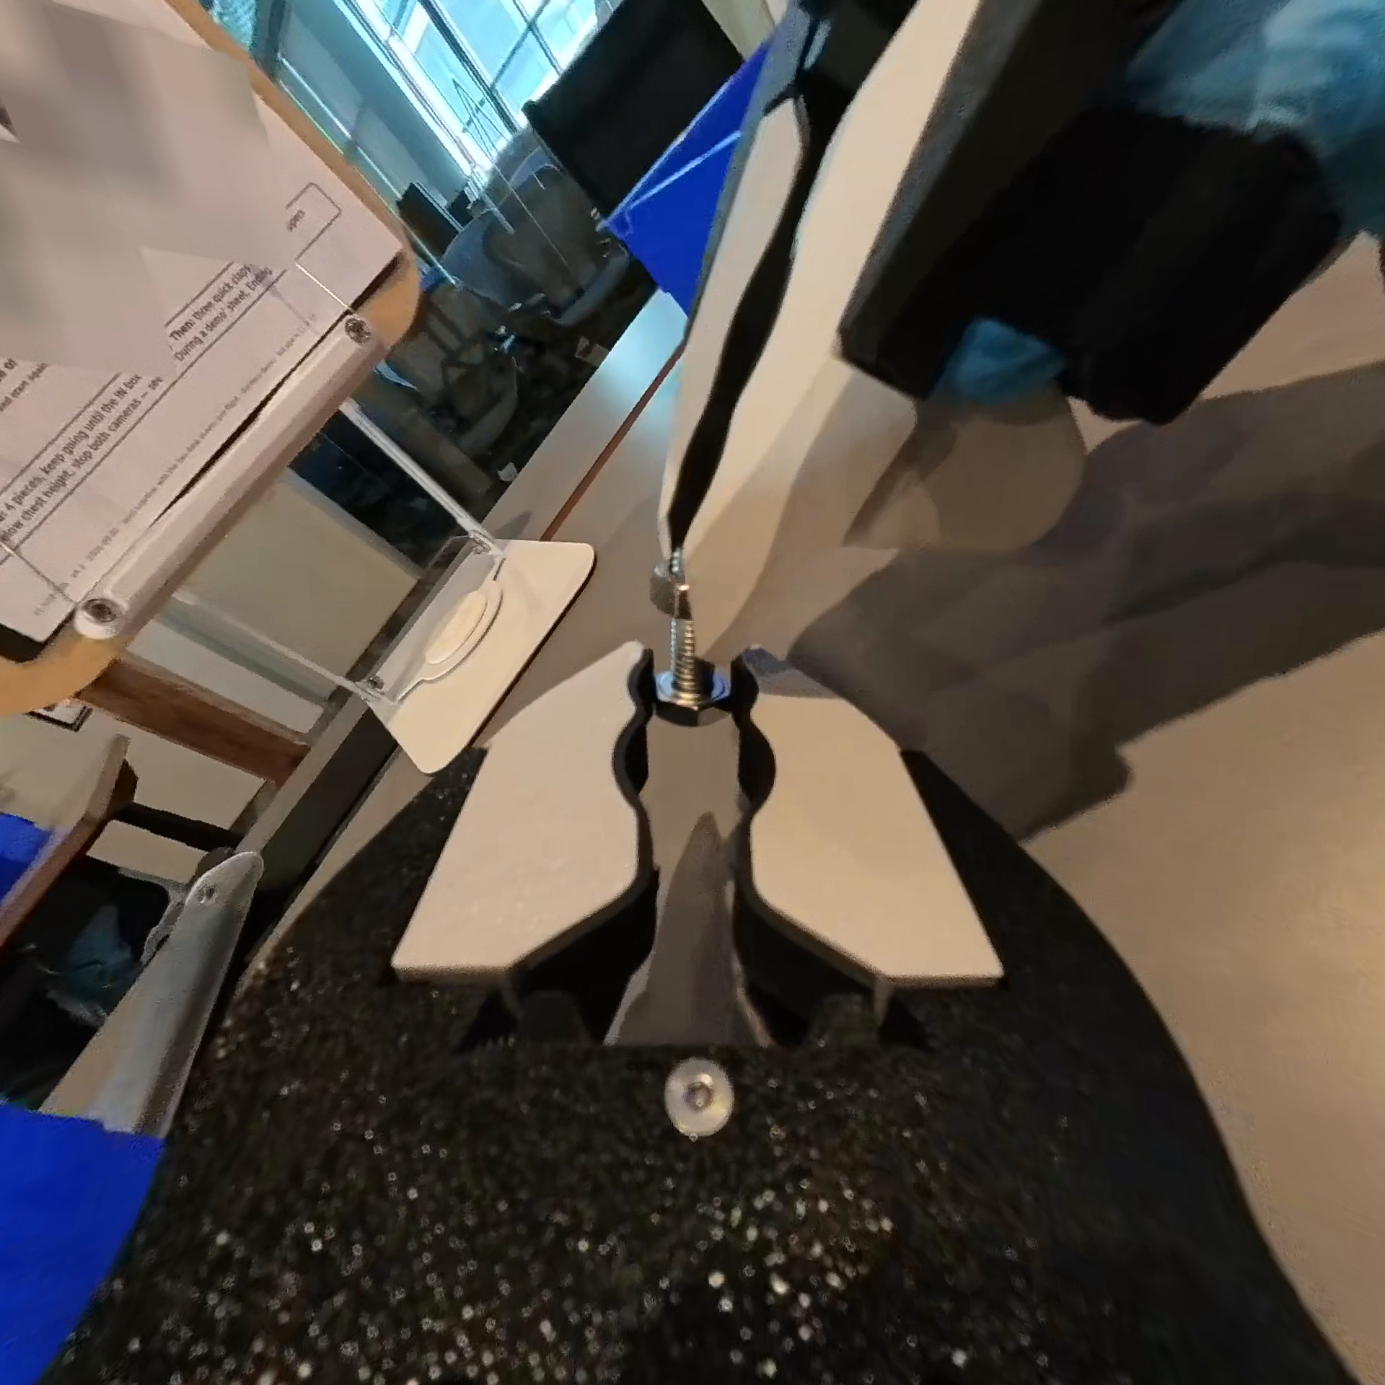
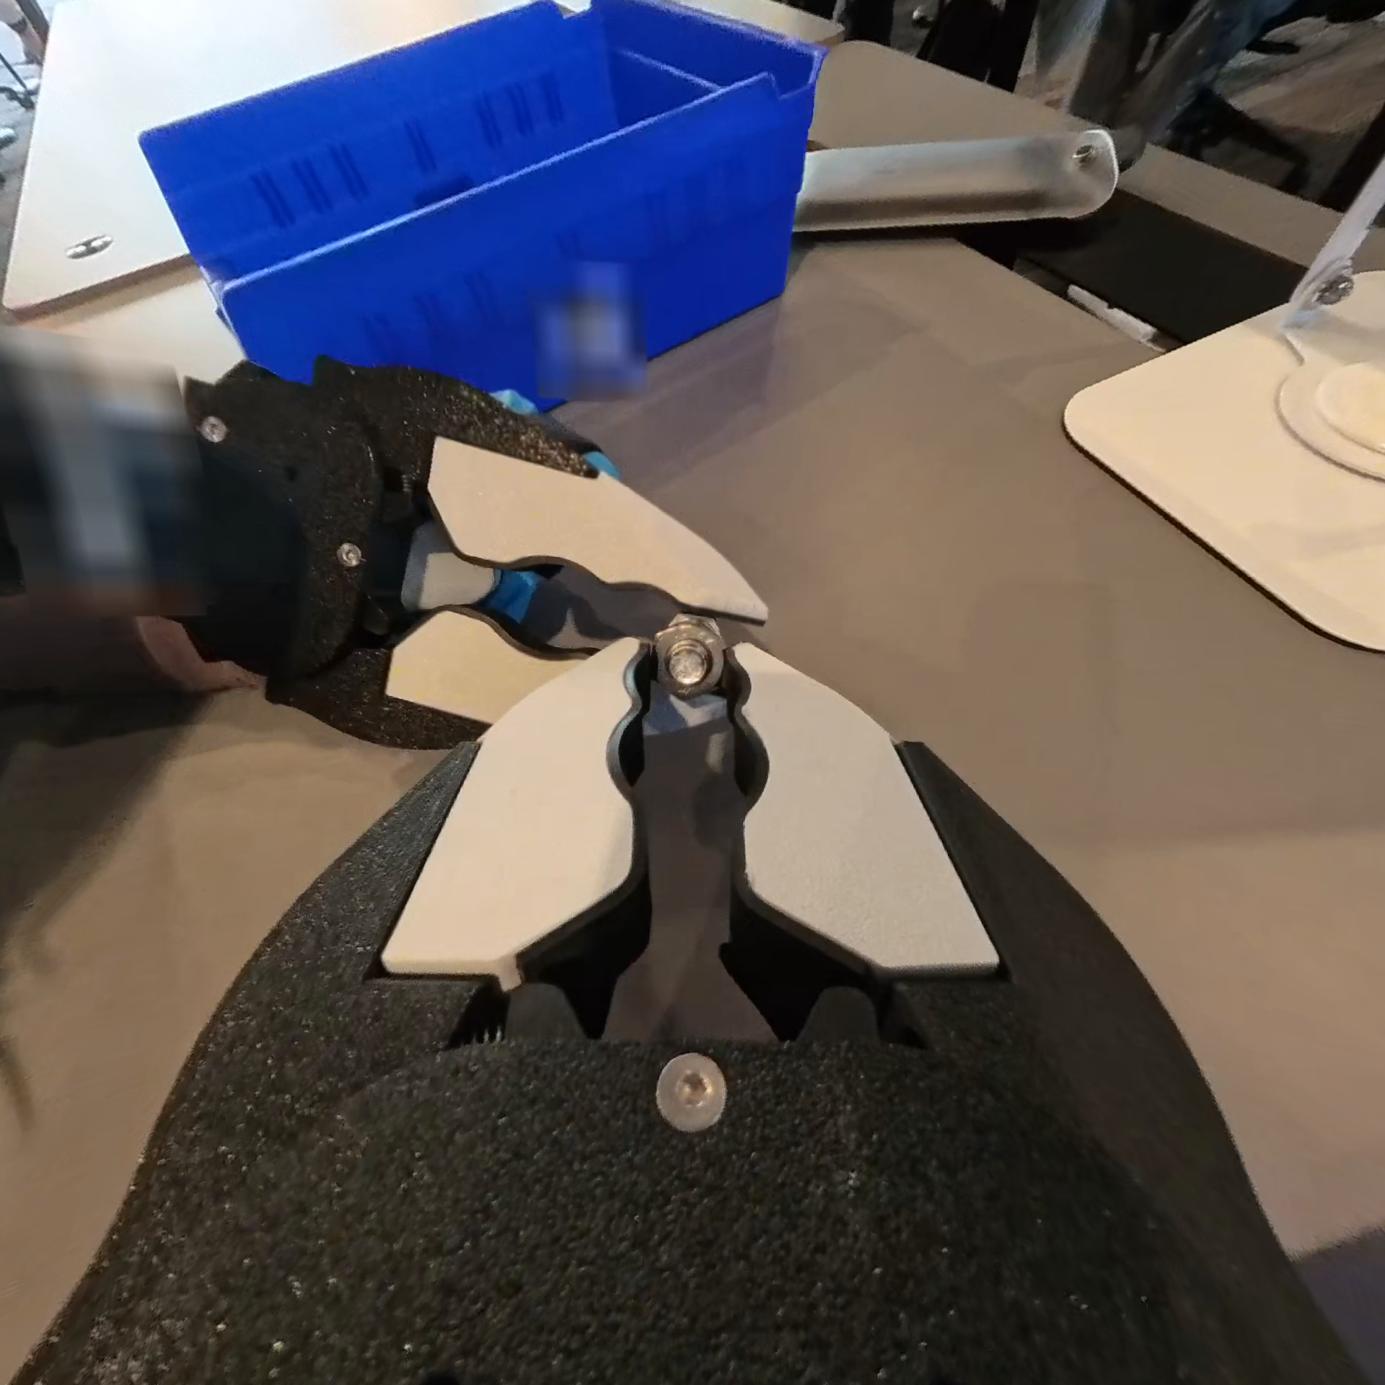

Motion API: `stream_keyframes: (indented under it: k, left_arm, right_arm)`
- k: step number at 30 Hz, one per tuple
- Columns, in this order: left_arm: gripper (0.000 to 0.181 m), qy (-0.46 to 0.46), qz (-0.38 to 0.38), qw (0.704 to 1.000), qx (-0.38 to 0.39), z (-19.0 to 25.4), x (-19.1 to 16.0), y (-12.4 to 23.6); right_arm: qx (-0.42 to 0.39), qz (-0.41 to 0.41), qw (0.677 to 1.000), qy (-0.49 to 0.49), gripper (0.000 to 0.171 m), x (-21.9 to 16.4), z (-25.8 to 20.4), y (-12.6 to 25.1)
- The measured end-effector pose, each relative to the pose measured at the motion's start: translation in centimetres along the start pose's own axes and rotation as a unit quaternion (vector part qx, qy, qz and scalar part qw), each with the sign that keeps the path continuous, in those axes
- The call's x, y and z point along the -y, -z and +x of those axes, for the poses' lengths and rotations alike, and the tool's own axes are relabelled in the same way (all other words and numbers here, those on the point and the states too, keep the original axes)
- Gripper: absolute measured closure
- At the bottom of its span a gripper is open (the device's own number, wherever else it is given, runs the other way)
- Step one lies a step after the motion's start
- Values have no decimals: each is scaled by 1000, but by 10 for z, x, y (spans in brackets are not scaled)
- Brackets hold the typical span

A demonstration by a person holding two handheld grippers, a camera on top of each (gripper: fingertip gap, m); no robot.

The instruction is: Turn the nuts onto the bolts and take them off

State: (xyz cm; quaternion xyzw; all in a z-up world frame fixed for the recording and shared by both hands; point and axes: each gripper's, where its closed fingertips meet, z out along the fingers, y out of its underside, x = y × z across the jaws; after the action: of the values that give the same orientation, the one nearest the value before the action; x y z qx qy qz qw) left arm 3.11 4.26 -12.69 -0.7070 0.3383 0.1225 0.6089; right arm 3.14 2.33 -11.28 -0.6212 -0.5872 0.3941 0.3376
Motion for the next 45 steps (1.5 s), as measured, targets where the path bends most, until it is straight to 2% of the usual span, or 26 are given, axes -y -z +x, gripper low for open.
stream_keyframes:
  k: [5, 7, 8, 10, 15, 20, 22, 29, 34, 40, 45]
  left_arm:
    - [162, -9, -12, 1000, 8, 1, -3, -2]
    - [155, -18, -11, 1000, 23, -2, -1, -2]
    - [163, -24, -15, 999, 24, -1, -2, -2]
    - [163, -27, -21, 999, 20, -1, -2, -1]
    - [163, 78, -18, 996, -26, -2, 0, 2]
    - [163, 168, -36, 984, -50, -4, -16, -1]
    - [163, 192, -35, 979, -54, -7, -16, -1]
    - [163, 204, -58, 974, -74, -4, -22, -6]
    - [163, 225, -58, 969, -81, -6, -23, -6]
    - [163, 223, -56, 969, -84, -5, -22, -5]
    - [163, 231, -49, 968, -82, -8, -21, -4]
  right_arm:
    - [-7, -3, 1000, 9, 153, -3, 2, -1]
    - [1, 10, 1000, 5, 153, 0, 1, 1]
    - [8, 19, 1000, 0, 153, 2, 0, 2]
    - [20, 29, 999, -10, 153, 3, -1, 2]
    - [23, 105, 994, -7, 153, 14, -2, 2]
    - [-46, 199, 979, 22, 132, 24, 5, 5]
    - [-64, 218, 973, 40, 129, 25, 6, 5]
    - [-73, 217, 973, 7, 132, 24, 20, -2]
    - [-41, 222, 974, -33, 134, 23, 23, -3]
    - [-34, 202, 978, -26, 136, 20, 20, -9]
    - [-64, 193, 979, -19, 140, 17, 25, -7]
